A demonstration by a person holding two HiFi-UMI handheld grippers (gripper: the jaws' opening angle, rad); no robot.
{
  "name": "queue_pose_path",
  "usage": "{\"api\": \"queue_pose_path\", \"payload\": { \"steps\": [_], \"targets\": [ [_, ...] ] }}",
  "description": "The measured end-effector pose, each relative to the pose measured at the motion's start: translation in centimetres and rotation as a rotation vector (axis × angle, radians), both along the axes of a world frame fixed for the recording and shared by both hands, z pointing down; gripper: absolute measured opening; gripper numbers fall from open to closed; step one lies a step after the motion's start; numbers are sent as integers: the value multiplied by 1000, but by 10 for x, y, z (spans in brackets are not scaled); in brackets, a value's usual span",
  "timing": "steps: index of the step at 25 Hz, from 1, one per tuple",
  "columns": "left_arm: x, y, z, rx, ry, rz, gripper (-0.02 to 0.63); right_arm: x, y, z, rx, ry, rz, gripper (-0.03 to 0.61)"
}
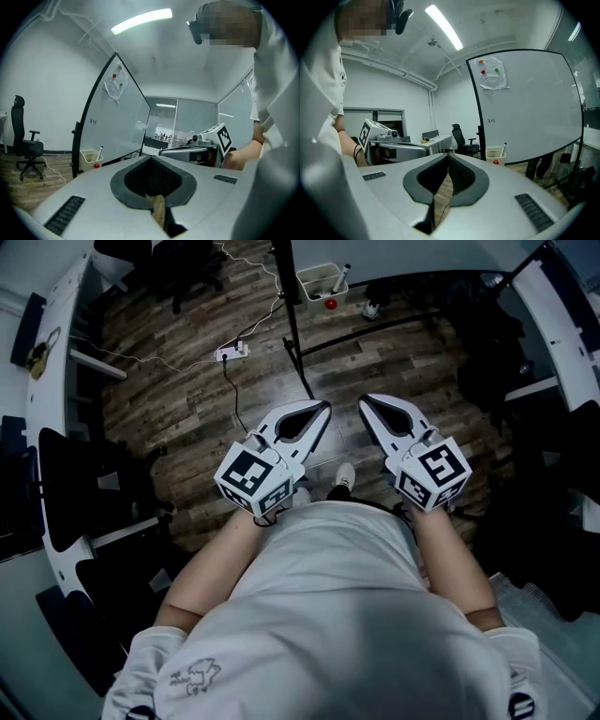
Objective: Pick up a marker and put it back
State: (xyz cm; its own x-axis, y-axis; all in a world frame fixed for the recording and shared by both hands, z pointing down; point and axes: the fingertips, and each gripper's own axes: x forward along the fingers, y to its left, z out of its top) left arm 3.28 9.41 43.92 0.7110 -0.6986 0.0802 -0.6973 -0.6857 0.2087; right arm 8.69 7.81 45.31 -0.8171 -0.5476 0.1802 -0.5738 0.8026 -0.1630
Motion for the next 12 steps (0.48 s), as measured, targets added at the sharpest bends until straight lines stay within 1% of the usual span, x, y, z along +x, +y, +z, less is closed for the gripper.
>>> {"api": "queue_pose_path", "payload": {
  "steps": [4, 8, 12],
  "targets": [
    [-23, 25, -4, 6, 10, 5, 6, -17, 27, -10, -17, -45, 17, 12],
    [-36, 45, -11, 26, 12, 33, 6, -30, 49, -22, 11, -53, 29, 12],
    [-43, 60, -14, 46, 8, 64, 6, -35, 64, -27, 40, -41, 50, 12]
  ]
}}
